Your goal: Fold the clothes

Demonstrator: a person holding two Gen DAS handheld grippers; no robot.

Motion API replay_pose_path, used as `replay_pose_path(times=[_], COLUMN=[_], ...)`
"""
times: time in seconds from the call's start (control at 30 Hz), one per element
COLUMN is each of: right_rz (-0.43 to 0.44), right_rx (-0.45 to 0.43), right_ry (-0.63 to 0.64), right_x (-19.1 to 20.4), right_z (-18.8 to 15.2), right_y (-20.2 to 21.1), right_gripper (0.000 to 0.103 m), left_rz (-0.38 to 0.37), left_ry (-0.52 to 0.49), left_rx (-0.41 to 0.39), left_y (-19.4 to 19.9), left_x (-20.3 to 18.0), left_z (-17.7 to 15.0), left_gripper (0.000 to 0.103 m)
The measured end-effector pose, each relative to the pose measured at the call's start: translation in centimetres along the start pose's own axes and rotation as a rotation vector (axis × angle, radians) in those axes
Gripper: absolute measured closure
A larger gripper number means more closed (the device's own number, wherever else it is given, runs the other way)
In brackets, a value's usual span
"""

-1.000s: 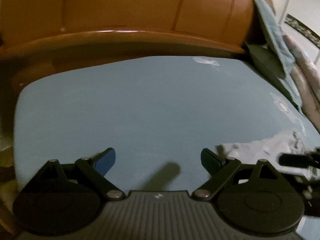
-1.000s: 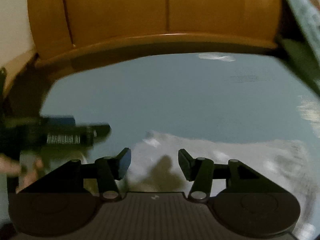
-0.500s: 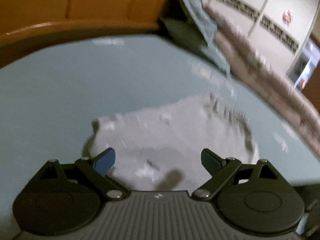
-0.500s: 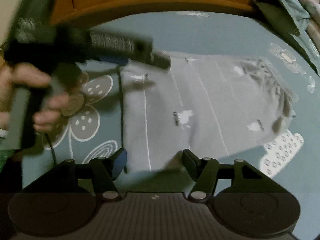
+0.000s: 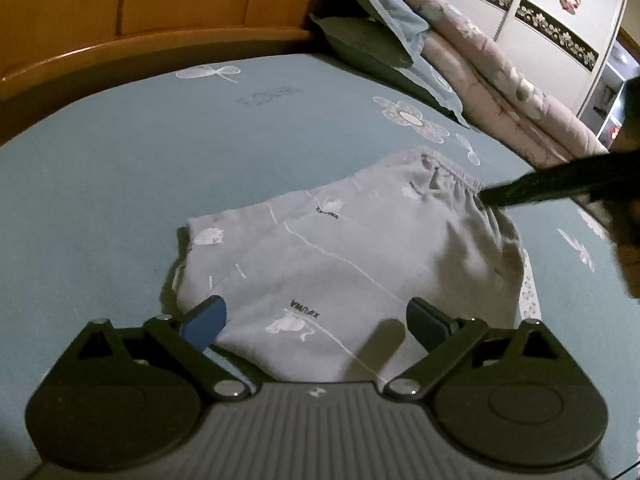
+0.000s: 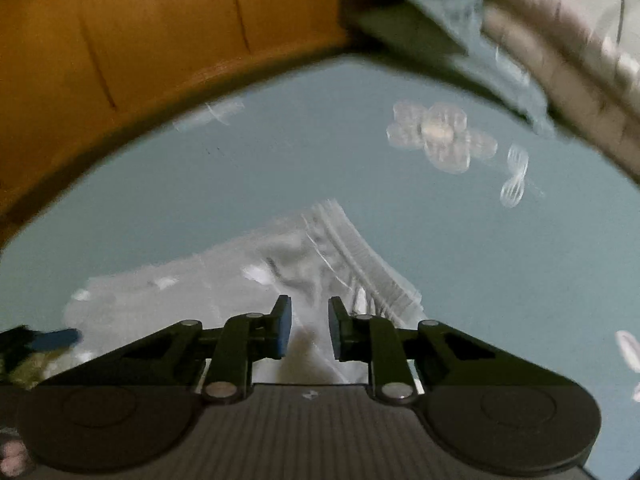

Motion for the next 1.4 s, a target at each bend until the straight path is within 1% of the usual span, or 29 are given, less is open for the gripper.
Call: replay_pose_path(times=[0.03,0.07,0.1,0.13,0.2,0.23,0.3,0.37,0.4,0.43,0.47,0.57,0.7,0.73,0.83,0.93,1.03,1.07,1.1,1.13,1.23,1.33,1.4], right_rz=[-0.061,-0.106,-0.104,-0.080,-0.033,-0.038,-0.047,-0.029,-0.026,-0.021,-0.018,-0.054,-0.044,-0.025,-0.036,-0.062,-0.134,-0.132,-0.128,-0.125,-0.104,-0.082,-0.082], right_rx=[0.019,0.038,0.056,0.061,0.055,0.046,0.030,-0.012,-0.024,-0.018,-0.002,0.071,0.032,-0.002,-0.044,-0.028,0.014,0.019,0.009,0.010,0.015,-0.030,-0.041], right_ry=[0.016,0.029,0.026,-0.012,-0.092,-0.091,-0.120,-0.136,-0.132,-0.127,-0.120,-0.108,-0.150,-0.132,-0.045,0.013,0.052,0.048,0.035,0.022,0.000,0.011,-0.004], right_x=[-0.6,-1.4,-2.3,-3.2,-4.2,-4.2,-4.1,-3.5,-3.3,-3.2,-2.9,-3.2,-3.0,-2.2,0.3,1.7,1.6,1.3,1.1,1.2,1.4,0.5,-0.8], right_z=[-0.2,-0.3,-0.5,-0.6,-0.4,-0.2,-0.2,-0.2,-0.2,-0.3,-0.6,-1.8,-1.2,-0.4,2.1,3.5,4.4,4.6,4.8,5.2,5.1,4.6,3.9], right_y=[-1.0,-1.8,-2.6,-3.1,-3.2,-2.9,-2.1,-0.5,0.3,0.4,0.4,-1.4,-0.9,-0.3,-0.5,-3.4,-7.1,-8.3,-8.7,-8.6,-6.5,-3.1,-1.4], right_gripper=[0.080,0.085,0.087,0.088,0.090,0.090,0.090,0.085,0.085,0.085,0.085,0.085,0.085,0.085,0.085,0.085,0.086,0.089,0.089,0.089,0.088,0.082,0.081], left_rz=[-0.003,-0.007,-0.014,-0.021,-0.033,-0.039,-0.051,-0.058,-0.060,-0.061,-0.061,-0.058,-0.061,-0.065,-0.073,-0.074,-0.073,-0.073,-0.072,-0.071,-0.073,-0.079,-0.081], left_ry=[0.000,-0.003,-0.005,-0.004,0.003,0.008,0.018,0.020,0.021,0.023,0.024,0.018,0.002,0.000,0.008,0.017,0.009,0.003,-0.004,-0.010,-0.008,-0.002,0.003], left_rx=[0.001,0.001,0.001,0.002,0.002,0.003,0.003,0.004,0.004,0.005,0.007,0.009,0.011,0.011,0.012,0.014,0.014,0.013,0.014,0.014,0.016,0.017,0.018], left_y=[0.0,0.0,0.0,0.0,0.0,0.0,0.0,-0.1,-0.1,-0.2,-0.2,-0.4,-0.4,-0.3,-0.3,-0.3,-0.2,-0.2,-0.2,-0.1,-0.1,-0.1,-0.1], left_x=[0.0,0.0,0.1,0.1,0.4,0.5,0.7,0.8,0.8,0.8,0.8,0.6,0.5,0.6,0.7,0.7,0.6,0.5,0.5,0.4,0.5,0.6,0.7], left_z=[0.0,0.0,0.0,0.1,0.1,0.2,0.3,0.4,0.4,0.4,0.5,0.5,0.5,0.5,0.5,0.5,0.4,0.4,0.3,0.2,0.2,0.3,0.3], left_gripper=[0.006,0.006,0.006,0.006,0.005,0.005,0.005,0.005,0.005,0.005,0.004,0.003,0.003,0.003,0.003,0.003,0.003,0.003,0.003,0.003,0.003,0.003,0.002])
Point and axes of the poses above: each gripper's, at about its wrist camera, not at the fingertips, and y roughly against the way its jaws point, x to its left, z to its top, the point moved 6 cm from there along -y, roughly the way its jaws point, and after that the axes turned 2 degrees about -y, right-handed, at the moved point
